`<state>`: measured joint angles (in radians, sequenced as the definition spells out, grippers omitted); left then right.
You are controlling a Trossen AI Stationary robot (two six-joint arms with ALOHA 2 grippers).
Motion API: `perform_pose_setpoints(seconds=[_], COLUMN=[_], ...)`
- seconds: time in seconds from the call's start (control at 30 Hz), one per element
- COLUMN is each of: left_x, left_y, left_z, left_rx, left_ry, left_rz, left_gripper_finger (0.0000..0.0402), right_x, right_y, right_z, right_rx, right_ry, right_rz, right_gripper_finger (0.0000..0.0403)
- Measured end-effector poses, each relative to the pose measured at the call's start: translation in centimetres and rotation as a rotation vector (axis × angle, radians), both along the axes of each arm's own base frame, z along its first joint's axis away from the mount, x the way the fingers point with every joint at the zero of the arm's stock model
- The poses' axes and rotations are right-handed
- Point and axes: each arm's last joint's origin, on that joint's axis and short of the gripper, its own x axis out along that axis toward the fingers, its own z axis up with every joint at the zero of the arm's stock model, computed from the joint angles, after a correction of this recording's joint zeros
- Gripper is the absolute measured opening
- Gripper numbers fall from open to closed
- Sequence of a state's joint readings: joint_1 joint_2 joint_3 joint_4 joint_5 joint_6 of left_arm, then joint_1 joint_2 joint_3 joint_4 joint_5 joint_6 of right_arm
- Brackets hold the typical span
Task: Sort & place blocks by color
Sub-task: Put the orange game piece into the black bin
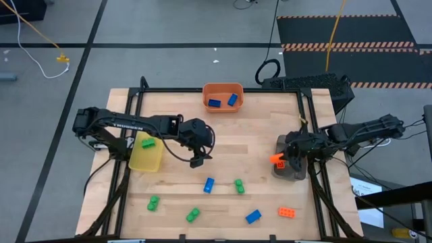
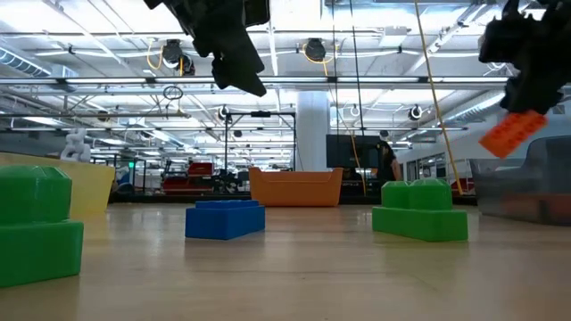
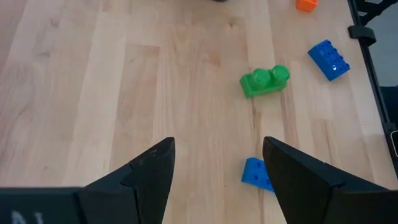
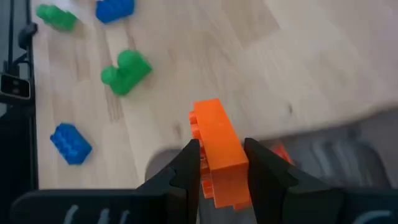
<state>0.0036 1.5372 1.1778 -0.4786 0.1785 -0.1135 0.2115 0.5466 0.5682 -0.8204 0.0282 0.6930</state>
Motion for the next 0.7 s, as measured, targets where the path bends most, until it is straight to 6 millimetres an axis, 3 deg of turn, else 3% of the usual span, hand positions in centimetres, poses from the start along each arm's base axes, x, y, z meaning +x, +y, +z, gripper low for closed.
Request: perform_pose_setpoints(seconds=[0.5, 0.7], left_x=[0.0, -0.1], left_y=[-1.0, -1.6], left_z=[0.0, 0.0], left_rx=[0.02, 0.022], left_ry=[0.004, 0.004], left_rz=[0.018, 0.001], left_gripper_finger=[0.0243, 0.0243], right_x=[-3.6, -3.6], right_y=[-0.8, -0.8], right_z=[-0.5, -0.5], right_rx=[0.036, 0.048], right_ry=[0.121, 0.105], right_rz=[-0.121, -0.125], right_gripper_finger=[0.0084, 0.0099])
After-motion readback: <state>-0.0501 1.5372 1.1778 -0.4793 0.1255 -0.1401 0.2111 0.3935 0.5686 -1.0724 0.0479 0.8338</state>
